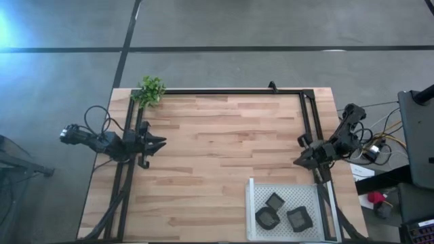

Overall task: Pick & Place Mini shaped plates
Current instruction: Return to Home Position

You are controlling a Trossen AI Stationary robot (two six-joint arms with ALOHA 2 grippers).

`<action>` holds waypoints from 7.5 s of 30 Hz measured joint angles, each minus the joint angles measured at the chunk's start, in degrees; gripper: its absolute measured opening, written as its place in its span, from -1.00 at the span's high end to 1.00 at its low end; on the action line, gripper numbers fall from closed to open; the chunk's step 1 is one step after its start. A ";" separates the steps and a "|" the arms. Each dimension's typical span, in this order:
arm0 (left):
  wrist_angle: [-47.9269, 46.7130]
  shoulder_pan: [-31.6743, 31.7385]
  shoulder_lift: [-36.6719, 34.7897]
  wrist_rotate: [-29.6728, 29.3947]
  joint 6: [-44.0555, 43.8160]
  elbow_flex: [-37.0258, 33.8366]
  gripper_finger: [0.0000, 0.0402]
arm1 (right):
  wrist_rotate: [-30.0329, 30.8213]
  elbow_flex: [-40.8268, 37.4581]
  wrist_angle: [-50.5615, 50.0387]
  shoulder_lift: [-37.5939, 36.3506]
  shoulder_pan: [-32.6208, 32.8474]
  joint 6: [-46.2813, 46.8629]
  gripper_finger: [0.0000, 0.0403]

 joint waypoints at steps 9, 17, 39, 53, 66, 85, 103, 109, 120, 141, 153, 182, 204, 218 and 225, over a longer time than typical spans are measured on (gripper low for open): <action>-1.54 0.00 0.00 -0.07 -1.61 -0.02 0.64 | 0.71 -4.22 4.61 0.02 0.00 1.33 0.96; -3.14 0.00 0.00 -0.52 -3.99 -0.04 0.64 | 1.61 -4.39 4.03 0.02 0.00 1.45 0.96; -10.19 0.00 0.00 -7.03 -3.86 -0.11 0.64 | 25.37 -4.39 -8.24 0.11 -0.02 6.56 0.96; -11.16 0.00 0.95 -8.33 -1.39 -0.13 0.64 | 30.44 -4.39 -8.24 0.13 -0.02 6.22 0.96; -11.19 0.00 1.73 -8.24 -1.80 -0.13 0.64 | 30.41 -4.39 -8.22 0.13 -0.02 6.22 0.96; -11.20 0.00 1.73 -8.20 -1.82 -0.13 0.64 | 30.35 -4.37 -8.21 0.13 -0.02 6.20 0.96; -11.20 0.00 1.73 -8.18 -1.82 -0.13 0.64 | 30.33 -4.37 -8.21 0.13 -0.01 6.20 0.96; -11.20 0.00 1.73 -8.17 -1.82 -0.13 0.64 | 30.33 -4.37 -8.20 0.13 -0.02 6.19 0.96; -11.20 0.00 1.73 -8.17 -1.82 -0.13 0.64 | 30.33 -4.35 -8.22 0.14 -0.01 6.19 0.96; -11.20 0.00 1.73 -8.17 -1.82 -0.13 0.64 | 30.33 -4.35 -8.21 0.14 -0.02 6.18 0.96; -11.20 0.00 1.75 -8.17 -1.82 -0.13 0.64 | 30.34 -4.35 -8.21 0.13 -0.02 6.20 0.96; -11.20 0.00 1.75 -8.17 -1.82 -0.13 0.64 | 30.33 -4.35 -8.22 0.13 -0.01 6.18 0.96; -11.20 0.00 1.75 -8.17 -1.82 -0.13 0.64 | 30.33 -4.35 -8.21 0.15 0.00 6.20 0.96; -11.22 0.00 1.75 -8.17 -1.84 -0.13 0.64 | 30.33 -4.35 -8.22 0.15 0.00 6.20 0.96; -11.20 0.00 1.75 -8.18 -1.82 -0.13 0.64 | 30.33 -4.35 -8.22 0.15 0.00 6.20 0.96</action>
